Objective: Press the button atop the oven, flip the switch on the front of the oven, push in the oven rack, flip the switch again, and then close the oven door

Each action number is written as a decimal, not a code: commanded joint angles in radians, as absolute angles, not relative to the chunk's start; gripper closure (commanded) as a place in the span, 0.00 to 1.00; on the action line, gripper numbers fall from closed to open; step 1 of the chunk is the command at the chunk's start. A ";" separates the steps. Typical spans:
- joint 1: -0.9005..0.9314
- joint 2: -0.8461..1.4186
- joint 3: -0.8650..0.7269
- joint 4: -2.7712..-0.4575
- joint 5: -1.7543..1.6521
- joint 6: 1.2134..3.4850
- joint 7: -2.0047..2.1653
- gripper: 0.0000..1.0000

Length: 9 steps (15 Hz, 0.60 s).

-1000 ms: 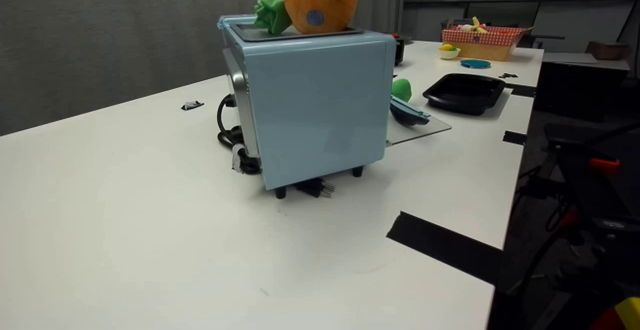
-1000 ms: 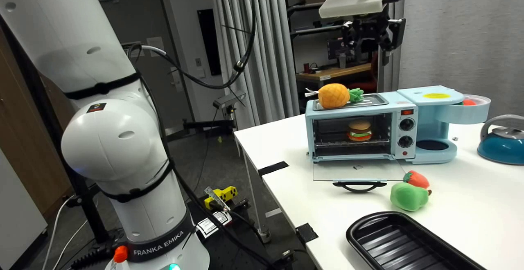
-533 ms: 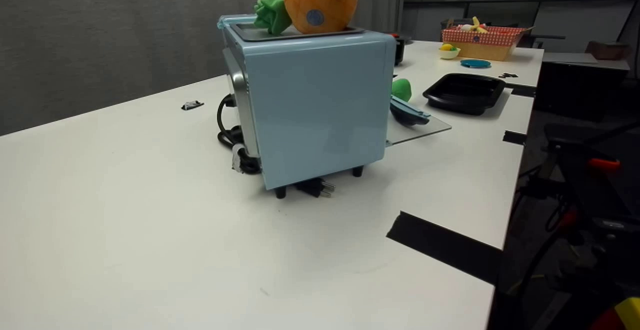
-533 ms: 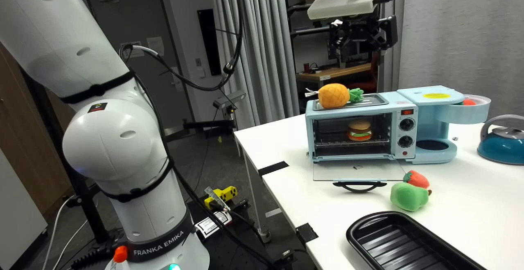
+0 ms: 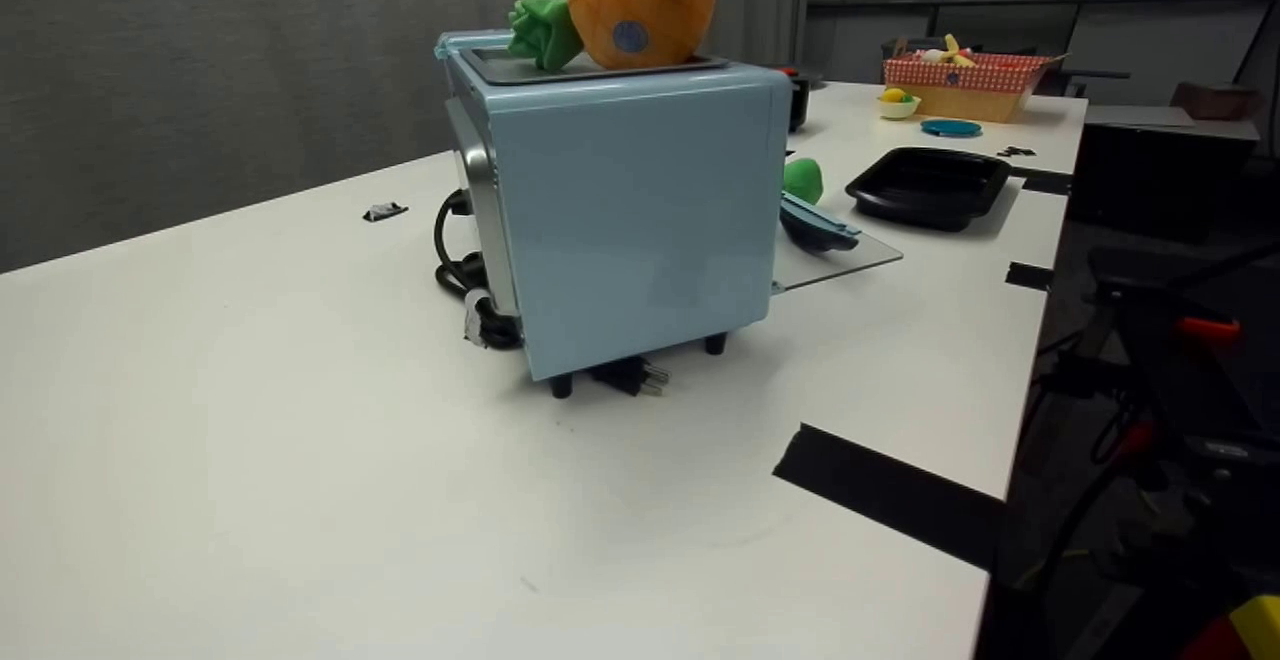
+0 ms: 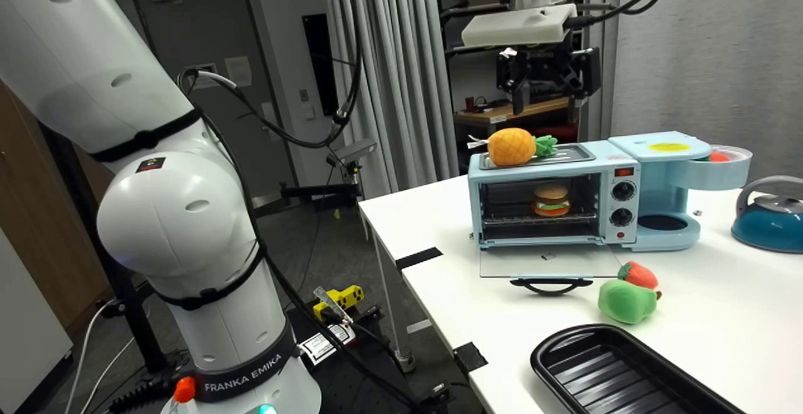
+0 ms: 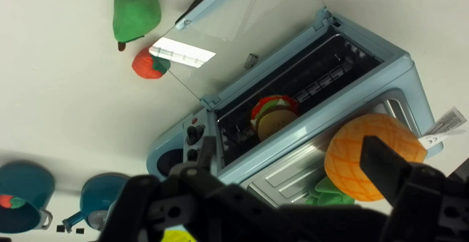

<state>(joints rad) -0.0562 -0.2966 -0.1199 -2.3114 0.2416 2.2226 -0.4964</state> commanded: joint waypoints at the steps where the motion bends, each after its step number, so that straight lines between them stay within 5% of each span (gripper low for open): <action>1: -0.047 -0.304 -0.148 -2.379 0.216 2.233 -0.508 0.00; 9: -0.056 -0.225 -0.171 -2.465 0.152 2.270 -0.523 0.00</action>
<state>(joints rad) -0.0575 -0.2526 -0.1598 -2.4381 0.1723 2.2288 -0.4964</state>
